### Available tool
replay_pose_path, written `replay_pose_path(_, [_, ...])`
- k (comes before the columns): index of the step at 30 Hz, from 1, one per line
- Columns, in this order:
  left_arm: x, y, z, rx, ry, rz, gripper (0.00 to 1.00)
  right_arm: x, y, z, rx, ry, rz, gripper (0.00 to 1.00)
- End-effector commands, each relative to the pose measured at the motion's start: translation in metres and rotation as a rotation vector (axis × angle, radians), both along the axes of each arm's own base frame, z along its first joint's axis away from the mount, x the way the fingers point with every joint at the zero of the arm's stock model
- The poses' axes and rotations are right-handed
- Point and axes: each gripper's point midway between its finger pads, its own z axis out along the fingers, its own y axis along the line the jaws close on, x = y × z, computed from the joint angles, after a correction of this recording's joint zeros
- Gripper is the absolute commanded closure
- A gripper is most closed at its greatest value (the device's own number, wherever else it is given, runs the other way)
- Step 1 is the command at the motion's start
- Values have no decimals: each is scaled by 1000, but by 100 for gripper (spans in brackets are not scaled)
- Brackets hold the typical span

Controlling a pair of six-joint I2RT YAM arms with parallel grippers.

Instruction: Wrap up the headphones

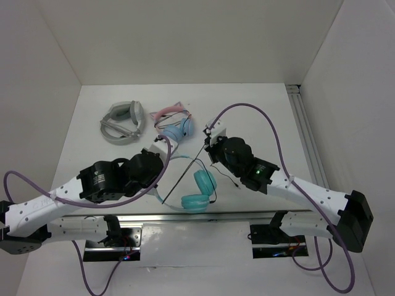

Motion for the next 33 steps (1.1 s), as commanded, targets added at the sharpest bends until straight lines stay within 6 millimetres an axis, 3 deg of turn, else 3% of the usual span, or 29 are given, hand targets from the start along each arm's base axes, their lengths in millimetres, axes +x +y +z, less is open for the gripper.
replay_pose_path(1, [-24, -6, 1, 23, 66, -175, 100, 25, -13, 35, 109, -65, -79, 100])
replay_pose_path(12, [-14, -14, 49, -113, -23, -137, 100, 32, -8, 12, 171, -5, 34, 99])
replay_pose_path(14, [-13, -12, 67, -168, -51, -121, 100, 25, 1, 4, 203, 10, 133, 97])
replay_pose_path(19, [-5, -19, 99, -292, -120, -91, 100, 5, 18, 19, 391, -7, 306, 86])
replay_pose_path(24, [-4, -29, 102, -324, -141, -122, 100, -14, 53, 15, 512, 63, 512, 83])
replay_pose_path(28, [-1, -30, 102, -326, -147, -101, 100, -10, 56, 15, 590, 73, 549, 84])
replay_pose_path(33, [8, -20, 124, -392, -194, -6, 100, -11, 67, 2, 635, 131, 592, 84])
